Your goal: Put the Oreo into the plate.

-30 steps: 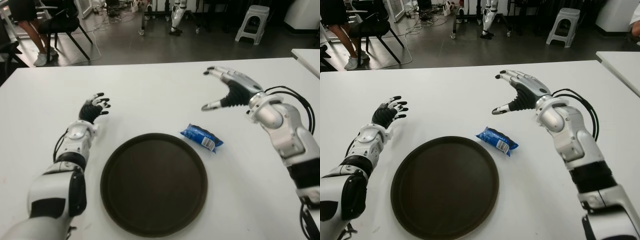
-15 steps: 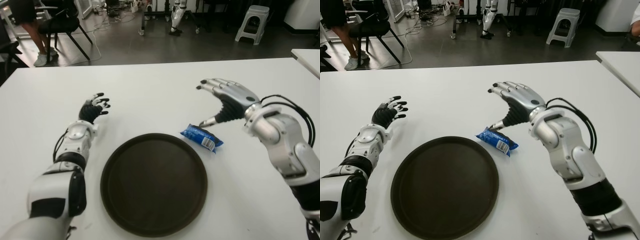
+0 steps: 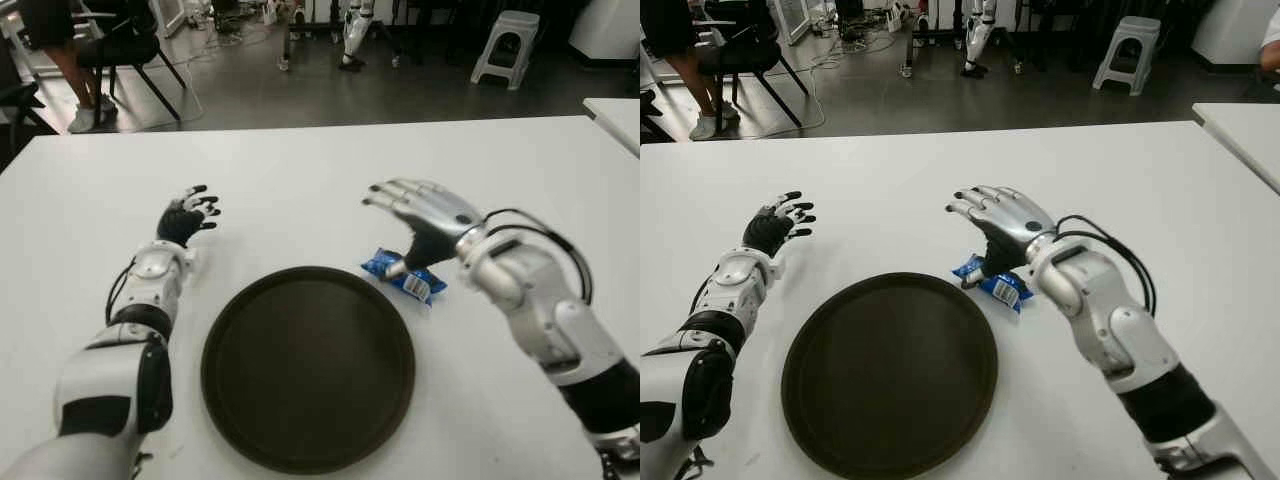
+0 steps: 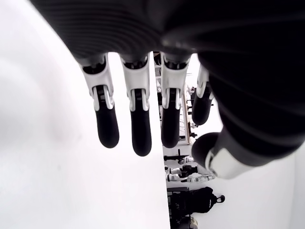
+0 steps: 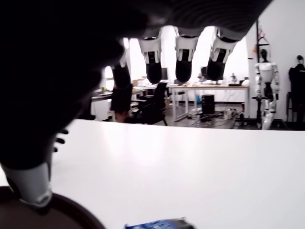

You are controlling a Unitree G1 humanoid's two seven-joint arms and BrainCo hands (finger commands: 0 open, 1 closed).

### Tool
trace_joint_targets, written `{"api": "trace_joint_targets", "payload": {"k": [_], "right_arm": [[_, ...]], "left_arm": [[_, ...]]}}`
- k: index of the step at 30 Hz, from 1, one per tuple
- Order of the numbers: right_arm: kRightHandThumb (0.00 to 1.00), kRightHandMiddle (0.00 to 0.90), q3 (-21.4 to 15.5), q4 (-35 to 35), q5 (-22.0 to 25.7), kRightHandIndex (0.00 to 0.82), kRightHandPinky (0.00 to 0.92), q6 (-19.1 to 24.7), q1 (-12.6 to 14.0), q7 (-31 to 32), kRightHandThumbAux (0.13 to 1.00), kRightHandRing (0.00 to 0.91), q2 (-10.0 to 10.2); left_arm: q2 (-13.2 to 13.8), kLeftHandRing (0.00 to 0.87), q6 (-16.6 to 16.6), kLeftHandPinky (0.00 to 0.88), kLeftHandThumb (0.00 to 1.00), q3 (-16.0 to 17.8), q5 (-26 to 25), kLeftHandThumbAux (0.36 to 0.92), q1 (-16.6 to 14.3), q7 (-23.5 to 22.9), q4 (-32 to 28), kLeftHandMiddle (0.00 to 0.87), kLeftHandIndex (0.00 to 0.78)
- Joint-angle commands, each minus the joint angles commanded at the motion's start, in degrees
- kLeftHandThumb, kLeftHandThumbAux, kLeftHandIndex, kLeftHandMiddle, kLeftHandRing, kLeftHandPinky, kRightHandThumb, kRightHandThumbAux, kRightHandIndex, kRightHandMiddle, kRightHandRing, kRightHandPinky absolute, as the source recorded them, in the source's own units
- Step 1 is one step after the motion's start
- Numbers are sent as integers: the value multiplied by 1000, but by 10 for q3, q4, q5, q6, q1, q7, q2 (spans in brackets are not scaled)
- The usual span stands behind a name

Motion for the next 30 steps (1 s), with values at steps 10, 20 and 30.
{"api": "trace_joint_targets", "payload": {"k": [10,20,30], "right_arm": [[0,12,7,0,-43,11,55,46,18,-26,749,13,34],[0,2,16,6,-72,10,44,77,49,-72,771,0,63],[0,1,22,17,-91,11,60,74,80,-138,762,2,79]], "left_arm": [[0,285,3,316,48,-2,2,640,0,7,0,266,184],[0,278,4,309,31,-3,3,659,-1,6,1,260,188],[1,275,5,303,37,-2,1,631,0,3,1,257,182]]}}
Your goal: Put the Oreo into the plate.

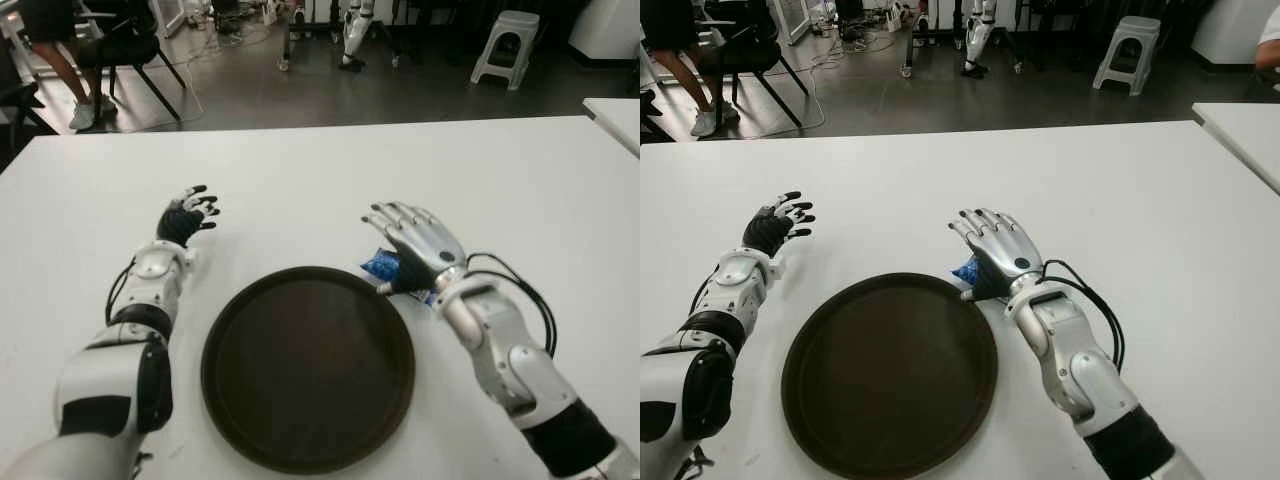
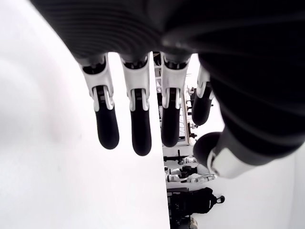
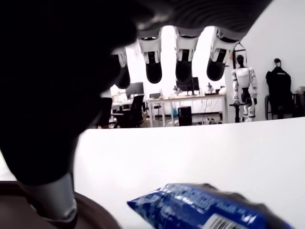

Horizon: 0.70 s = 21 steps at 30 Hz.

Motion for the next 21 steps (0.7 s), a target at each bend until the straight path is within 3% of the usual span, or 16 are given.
{"api": "trace_joint_targets", "payload": {"k": [7,21], "right_arm": [[0,11,6,2,-11,20,71,4,10,-33,768,15,10],[0,37,7,9,-31,63,101,15,26,-76,793,48,24]], "left_arm": [[2,271,-1,302,36,-2,2,613,1,-2,0,252,172],[4,280,-1,305,56,-2,3,644,1,-2,0,262,184]]}}
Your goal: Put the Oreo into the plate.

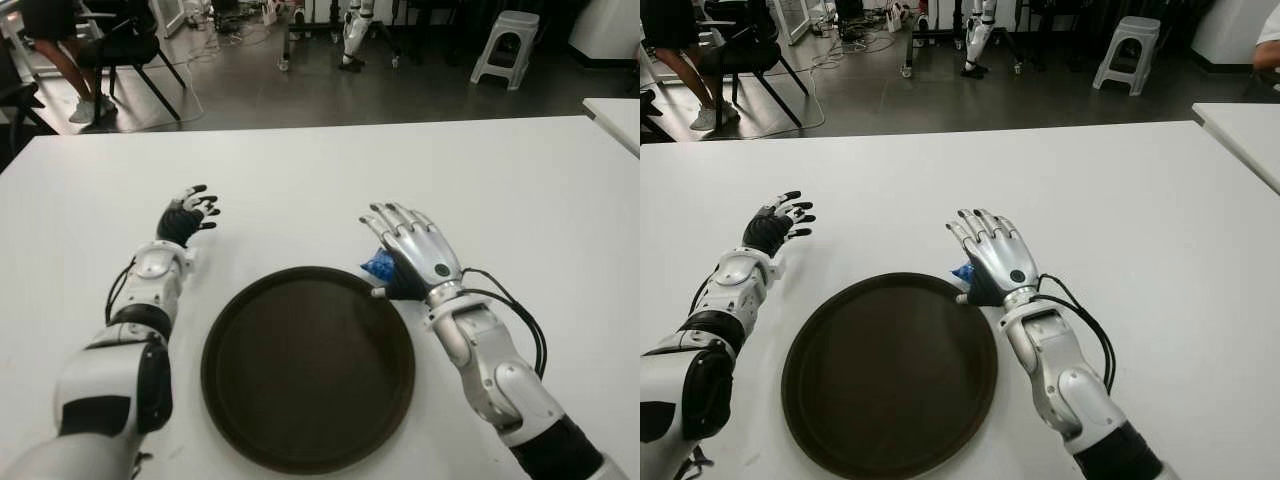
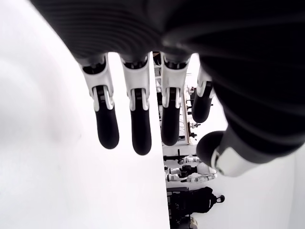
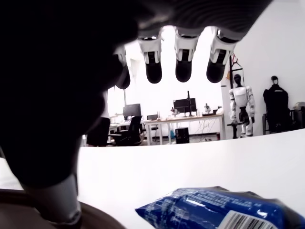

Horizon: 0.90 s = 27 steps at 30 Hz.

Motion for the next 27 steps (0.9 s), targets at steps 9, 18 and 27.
{"api": "trace_joint_targets", "payload": {"k": [9,18,27], "right_arm": [[0,37,3,-5,-9,55,95,9,4,-1,792,46,6],[0,35,4,-4,-14,47,89,18,4,3,782,37,9],[0,43,-20,14,-8,50,105,30,-18,3,777,52,6]], "left_arm": [[2,284,0,306,60,-4,3,627,0,2,0,272,192],[2,284,-2,298,41,-6,2,614,0,4,0,273,189],[4,284,-5,299,35,-10,4,635,1,6,0,277,194]]}}
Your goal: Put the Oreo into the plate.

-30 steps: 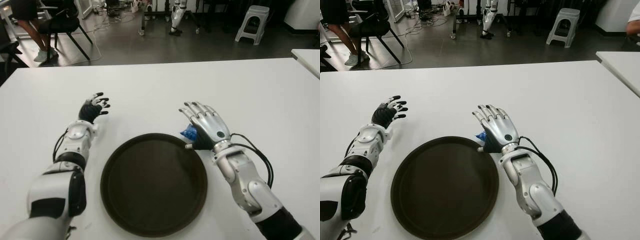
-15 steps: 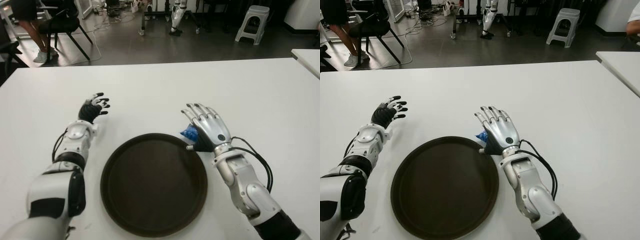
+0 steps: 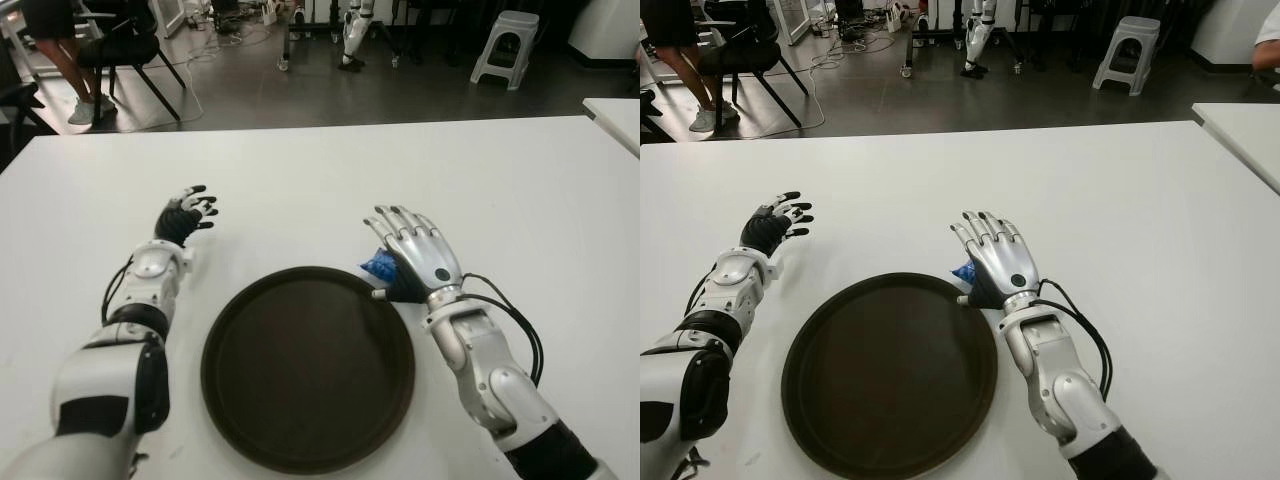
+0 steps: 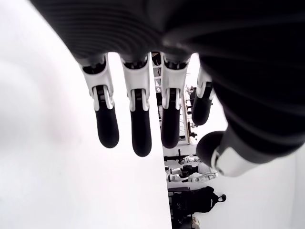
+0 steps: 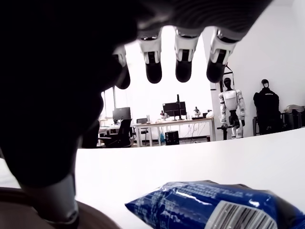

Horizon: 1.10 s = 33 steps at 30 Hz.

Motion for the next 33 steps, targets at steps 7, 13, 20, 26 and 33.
{"api": "trace_joint_targets", "payload": {"k": [7,13,20,26,33], "right_arm": [[0,29,-11,-6,-11,35,73,33,-11,32,787,32,2],[0,24,-14,-5,-17,23,63,56,-12,33,793,19,5],[0,23,-18,2,-9,10,54,61,-16,20,782,16,8],[0,18,-23,7,-1,5,48,59,-18,11,767,12,10],[0,23,-25,12,4,18,51,52,-19,7,771,19,6]], "left_arm": [[1,281,2,305,34,1,-2,611,0,-4,0,266,182],[2,281,3,301,32,2,-3,604,0,-7,0,268,179],[3,282,3,303,29,0,-2,617,0,-7,0,272,180],[3,289,2,305,29,-2,0,624,0,-5,0,275,181],[4,284,3,299,31,-1,-1,626,0,-4,1,275,189]]}}
